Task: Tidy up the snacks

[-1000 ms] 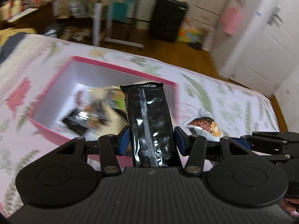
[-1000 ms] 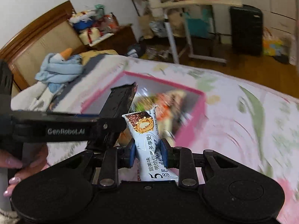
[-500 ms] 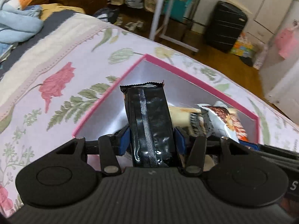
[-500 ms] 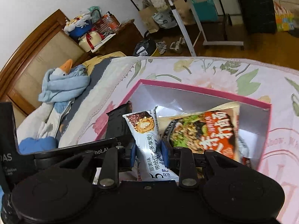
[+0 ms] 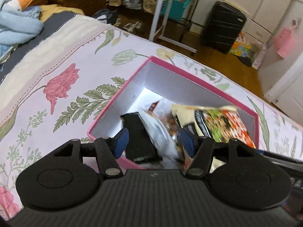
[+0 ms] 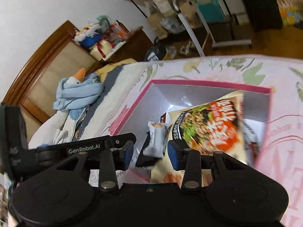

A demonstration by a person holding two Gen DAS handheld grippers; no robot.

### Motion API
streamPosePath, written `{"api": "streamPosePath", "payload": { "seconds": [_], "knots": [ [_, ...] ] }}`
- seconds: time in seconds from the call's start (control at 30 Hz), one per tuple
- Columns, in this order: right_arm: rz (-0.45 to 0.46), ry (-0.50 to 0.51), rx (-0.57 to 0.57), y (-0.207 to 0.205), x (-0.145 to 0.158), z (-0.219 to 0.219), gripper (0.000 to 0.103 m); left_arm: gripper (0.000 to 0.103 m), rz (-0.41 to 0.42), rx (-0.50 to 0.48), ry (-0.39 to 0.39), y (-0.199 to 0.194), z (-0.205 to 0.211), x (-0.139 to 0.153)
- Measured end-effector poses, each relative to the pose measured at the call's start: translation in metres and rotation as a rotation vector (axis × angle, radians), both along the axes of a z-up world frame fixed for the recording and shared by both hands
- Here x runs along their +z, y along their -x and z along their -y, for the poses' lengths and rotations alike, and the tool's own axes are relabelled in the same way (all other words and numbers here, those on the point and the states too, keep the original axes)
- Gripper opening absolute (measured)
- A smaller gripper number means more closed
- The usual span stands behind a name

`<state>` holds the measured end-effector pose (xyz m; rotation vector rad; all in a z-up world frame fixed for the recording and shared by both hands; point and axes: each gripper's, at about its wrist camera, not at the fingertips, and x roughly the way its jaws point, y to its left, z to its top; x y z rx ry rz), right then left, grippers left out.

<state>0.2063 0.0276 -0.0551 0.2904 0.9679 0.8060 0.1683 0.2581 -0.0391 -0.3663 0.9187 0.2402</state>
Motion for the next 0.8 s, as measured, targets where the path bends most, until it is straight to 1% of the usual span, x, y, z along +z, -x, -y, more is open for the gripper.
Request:
{"api": "streamPosePath", "payload": {
  "seconds": [0.1,0.17,0.23,0.33,0.37,0.43,0.5,0.57,0.67,0.8],
  "knots": [
    [0.115,0.051,-0.023,0.027,0.017,0.026,0.046,0.06,0.017,-0.056,0.002,0.017,0.013,0.007],
    [0.163,0.095,-0.04,0.038,0.028,0.038,0.046,0.06,0.017,-0.114,0.004,0.027,0.021,0.011],
    [0.192,0.131,-0.047,0.043,0.041,0.048,0.046,0.061,0.009,-0.172,-0.014,0.034,0.027,0.017],
    [0.252,0.161,-0.071,0.058,0.062,0.065,0.048,0.063,0.028,-0.194,-0.064,0.05,0.035,0.031],
    [0.275,0.174,-0.086,0.065,0.068,0.072,0.048,0.063,0.033,-0.205,-0.07,0.055,0.038,0.036],
    [0.31,0.193,-0.11,0.08,0.074,0.083,0.05,0.064,0.051,-0.22,-0.082,0.066,0.045,0.044],
    [0.343,0.22,-0.139,0.096,0.077,0.094,0.051,0.066,0.081,-0.235,-0.095,0.079,0.054,0.052],
    [0.361,0.236,-0.166,0.112,0.077,0.104,0.052,0.068,0.11,-0.247,-0.104,0.092,0.064,0.059],
    [0.355,0.239,-0.199,0.133,0.076,0.121,0.053,0.071,0.145,-0.262,-0.116,0.108,0.08,0.065],
    [0.358,0.286,-0.255,0.154,0.076,0.14,0.055,0.073,0.145,-0.292,-0.104,0.124,0.098,0.062]
  ]
}}
